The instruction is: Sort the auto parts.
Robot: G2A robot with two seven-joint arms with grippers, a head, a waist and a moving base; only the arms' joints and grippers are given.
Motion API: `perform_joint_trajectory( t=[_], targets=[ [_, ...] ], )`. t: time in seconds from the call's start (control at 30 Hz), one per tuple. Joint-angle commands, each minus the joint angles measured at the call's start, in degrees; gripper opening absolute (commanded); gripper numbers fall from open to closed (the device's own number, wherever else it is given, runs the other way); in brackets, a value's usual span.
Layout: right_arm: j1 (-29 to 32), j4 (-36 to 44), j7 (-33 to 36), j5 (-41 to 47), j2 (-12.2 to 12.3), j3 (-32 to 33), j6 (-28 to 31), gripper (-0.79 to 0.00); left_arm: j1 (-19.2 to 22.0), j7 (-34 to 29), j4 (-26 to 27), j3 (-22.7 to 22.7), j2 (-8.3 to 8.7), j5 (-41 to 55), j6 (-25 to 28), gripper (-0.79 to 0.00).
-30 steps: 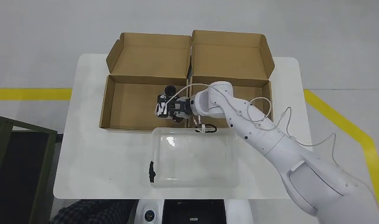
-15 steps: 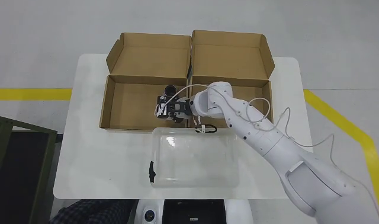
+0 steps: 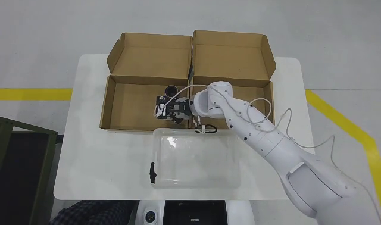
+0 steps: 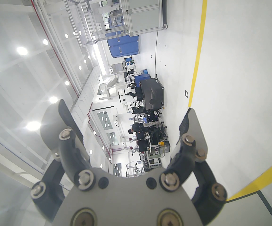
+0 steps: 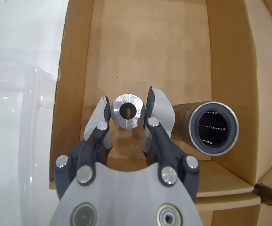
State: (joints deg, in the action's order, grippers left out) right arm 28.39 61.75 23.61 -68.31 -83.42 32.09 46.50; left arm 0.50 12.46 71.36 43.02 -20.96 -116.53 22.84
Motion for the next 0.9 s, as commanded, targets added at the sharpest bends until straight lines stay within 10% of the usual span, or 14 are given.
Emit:
perform_joint_trajectory(
  t=[0.0,0.87],
  targets=[
    [0.07,1.00,-0.20,-0.20,0.12,0.54,-0.11,-0.520,0.00,0.00,0.00,0.00,0.00,0.00,0.00,0.000],
    [15.44,26.45,-5.02,0.18,7.01,20.05,2.27,-0.449,0.00,0.00,0.00,0.00,0.00,0.00,0.00,0.000]
  ],
)
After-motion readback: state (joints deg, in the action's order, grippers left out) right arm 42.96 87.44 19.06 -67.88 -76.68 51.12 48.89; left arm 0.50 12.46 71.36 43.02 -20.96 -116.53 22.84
